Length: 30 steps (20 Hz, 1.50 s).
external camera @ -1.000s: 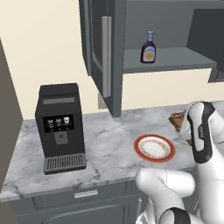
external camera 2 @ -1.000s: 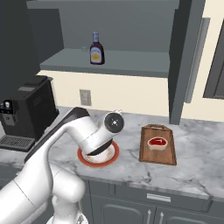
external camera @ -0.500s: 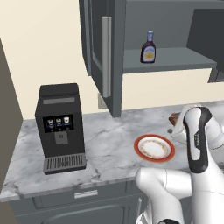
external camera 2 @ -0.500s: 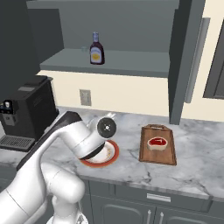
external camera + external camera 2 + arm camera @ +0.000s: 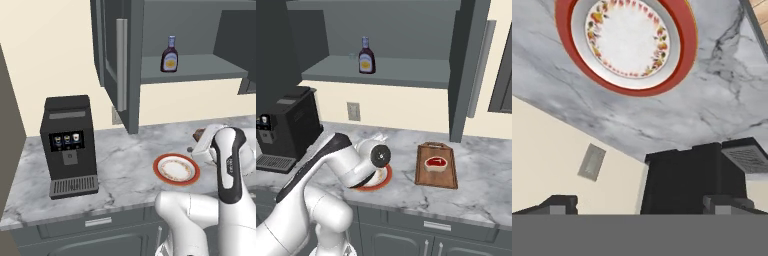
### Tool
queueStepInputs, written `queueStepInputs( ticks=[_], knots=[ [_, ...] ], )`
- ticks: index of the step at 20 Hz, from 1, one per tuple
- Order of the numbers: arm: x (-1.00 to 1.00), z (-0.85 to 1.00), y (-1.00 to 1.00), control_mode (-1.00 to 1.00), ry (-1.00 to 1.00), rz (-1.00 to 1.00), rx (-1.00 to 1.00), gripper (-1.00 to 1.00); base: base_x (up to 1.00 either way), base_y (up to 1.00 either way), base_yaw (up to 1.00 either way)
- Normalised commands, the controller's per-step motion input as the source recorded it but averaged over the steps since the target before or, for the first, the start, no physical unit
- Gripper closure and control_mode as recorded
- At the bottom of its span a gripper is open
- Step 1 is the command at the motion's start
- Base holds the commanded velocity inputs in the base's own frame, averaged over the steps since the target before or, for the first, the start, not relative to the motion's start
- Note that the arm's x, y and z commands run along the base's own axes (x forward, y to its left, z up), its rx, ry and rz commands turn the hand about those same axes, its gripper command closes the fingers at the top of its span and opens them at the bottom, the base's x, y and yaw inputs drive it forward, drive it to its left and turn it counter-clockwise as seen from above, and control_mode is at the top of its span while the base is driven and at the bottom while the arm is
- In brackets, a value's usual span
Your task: Pick the steak from the plate and place it on the cutting board. Then pick the condiment bottle from the cabinet and place it next to the cutting board.
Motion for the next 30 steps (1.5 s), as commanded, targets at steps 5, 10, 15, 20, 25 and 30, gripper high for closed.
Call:
queueStepInputs(
  ticks=[5, 10, 15, 20, 25, 30],
  knots=[
    [0.00, 0.00, 0.00, -1.00, 0.02, 0.00, 0.16, -1.00, 0.00, 0.00, 0.00],
    [0.00, 0.07, 0.00, -1.00, 0.01, 0.00, 0.15, -1.00, 0.00, 0.00, 0.00],
    [0.00, 0.13, 0.00, -1.00, 0.00, 0.00, 0.15, -1.00, 0.00, 0.00, 0.00],
    [-0.02, 0.18, 0.00, -1.00, -0.03, 0.00, 0.11, -1.00, 0.00, 0.00, 0.00],
    [-0.05, 0.14, 0.00, -1.00, -0.08, 0.00, 0.01, -1.00, 0.00, 0.00, 0.00],
    [-0.07, 0.19, 0.00, -1.00, -0.08, 0.00, 0.00, -1.00, 0.00, 0.00, 0.00]
  ],
)
